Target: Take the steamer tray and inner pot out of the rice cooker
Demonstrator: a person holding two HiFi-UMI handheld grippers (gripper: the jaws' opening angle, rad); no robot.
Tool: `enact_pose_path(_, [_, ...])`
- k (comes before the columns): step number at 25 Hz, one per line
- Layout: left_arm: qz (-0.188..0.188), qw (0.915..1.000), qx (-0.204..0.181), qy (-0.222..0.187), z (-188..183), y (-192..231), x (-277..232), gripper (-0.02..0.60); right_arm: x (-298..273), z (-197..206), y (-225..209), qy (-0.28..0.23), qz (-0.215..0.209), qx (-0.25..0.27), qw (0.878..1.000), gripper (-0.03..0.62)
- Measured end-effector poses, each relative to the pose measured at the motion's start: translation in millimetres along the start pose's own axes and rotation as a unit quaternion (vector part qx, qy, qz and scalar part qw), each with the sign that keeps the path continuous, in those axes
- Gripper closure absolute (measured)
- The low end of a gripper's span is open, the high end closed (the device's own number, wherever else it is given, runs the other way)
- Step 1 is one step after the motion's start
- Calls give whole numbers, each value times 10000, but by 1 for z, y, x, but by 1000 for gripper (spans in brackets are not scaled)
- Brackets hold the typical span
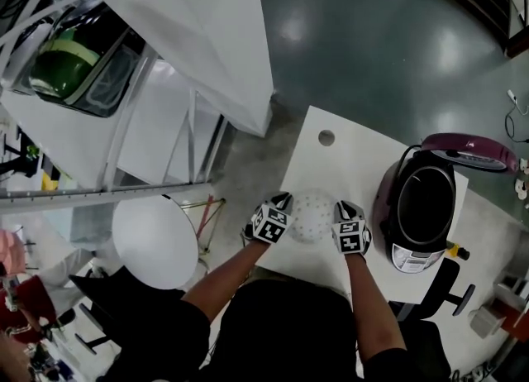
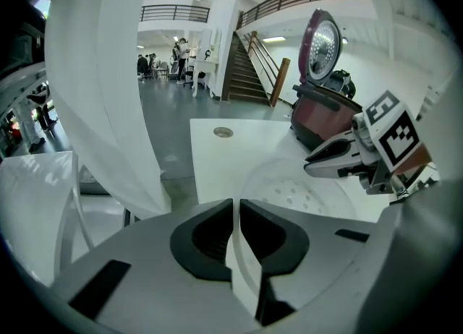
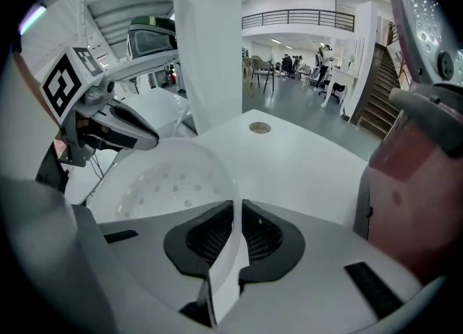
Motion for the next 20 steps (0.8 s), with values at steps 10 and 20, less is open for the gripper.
enact_pose_path(10, [-24, 9999, -133, 44, 6, -3, -9, 551, -5, 5, -3, 123, 85, 128, 9998, 565])
enact_pose_path(20, [-51, 9997, -10, -253, -2, 1, -1, 491, 1, 3, -6, 41, 54, -637, 9979, 536])
Point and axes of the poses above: the fingertips, and each gripper's own axes: x backward along the fingers, y to its left, z out of its underside, the point moved 4 cm from there along x, backward along the fingers, and after that the axes turned 2 degrees about x, right-handed, at the moved point
